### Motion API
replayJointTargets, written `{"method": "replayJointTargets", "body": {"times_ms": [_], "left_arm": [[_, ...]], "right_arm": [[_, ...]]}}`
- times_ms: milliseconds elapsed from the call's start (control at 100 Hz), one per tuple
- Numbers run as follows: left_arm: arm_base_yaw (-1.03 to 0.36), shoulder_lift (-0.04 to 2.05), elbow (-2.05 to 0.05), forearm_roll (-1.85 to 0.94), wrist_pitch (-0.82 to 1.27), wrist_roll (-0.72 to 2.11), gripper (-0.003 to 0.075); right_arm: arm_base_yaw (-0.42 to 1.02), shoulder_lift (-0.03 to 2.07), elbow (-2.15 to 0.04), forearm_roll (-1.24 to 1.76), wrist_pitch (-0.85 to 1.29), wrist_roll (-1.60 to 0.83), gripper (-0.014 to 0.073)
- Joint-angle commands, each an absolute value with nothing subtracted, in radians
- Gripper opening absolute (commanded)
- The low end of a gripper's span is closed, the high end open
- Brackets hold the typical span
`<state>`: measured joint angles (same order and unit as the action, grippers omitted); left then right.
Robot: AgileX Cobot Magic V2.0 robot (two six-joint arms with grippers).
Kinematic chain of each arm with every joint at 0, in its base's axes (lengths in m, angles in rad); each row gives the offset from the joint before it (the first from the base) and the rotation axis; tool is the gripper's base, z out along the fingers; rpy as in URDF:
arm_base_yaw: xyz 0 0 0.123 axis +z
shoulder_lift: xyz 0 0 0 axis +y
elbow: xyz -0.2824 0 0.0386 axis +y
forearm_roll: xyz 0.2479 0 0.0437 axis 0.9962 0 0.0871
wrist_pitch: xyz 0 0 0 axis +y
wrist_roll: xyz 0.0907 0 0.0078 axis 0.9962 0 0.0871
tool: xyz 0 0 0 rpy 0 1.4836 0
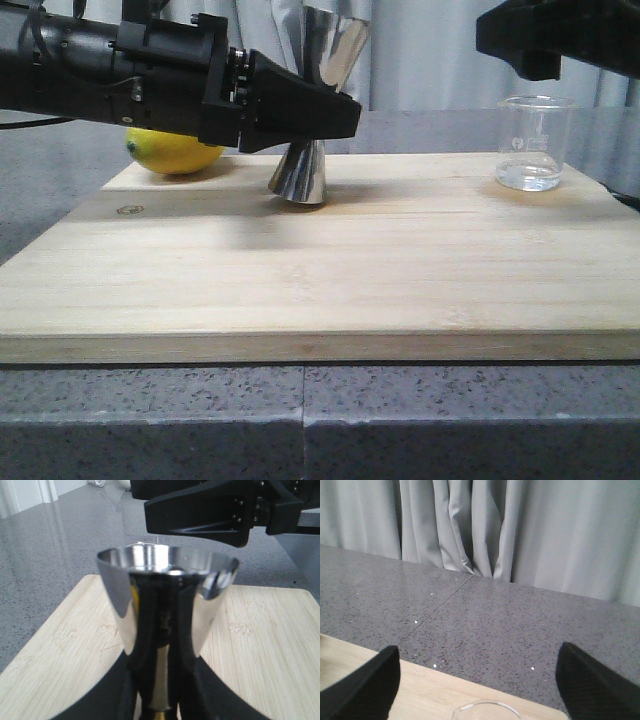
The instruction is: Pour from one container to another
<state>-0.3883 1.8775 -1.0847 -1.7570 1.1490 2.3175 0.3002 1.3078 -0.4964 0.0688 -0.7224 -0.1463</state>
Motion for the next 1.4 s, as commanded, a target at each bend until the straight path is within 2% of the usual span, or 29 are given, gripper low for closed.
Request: {"method": "replayJointTargets", "body": {"times_ms": [0, 1390], "left_arm": [[-0.397, 1.84, -1.113, -1.821, 1.205, 2.306, -0.0002], [-0.376, 1.84, -1.107, -1.767, 1.204, 2.253, 0.0002]], "right_arm": [[0.294, 1.281, -0.52, 0.058, -0.8, -0.156, 0.0575], [0.294, 1.281, -0.52, 0.052, -0.8, -0.156, 0.0575]]}}
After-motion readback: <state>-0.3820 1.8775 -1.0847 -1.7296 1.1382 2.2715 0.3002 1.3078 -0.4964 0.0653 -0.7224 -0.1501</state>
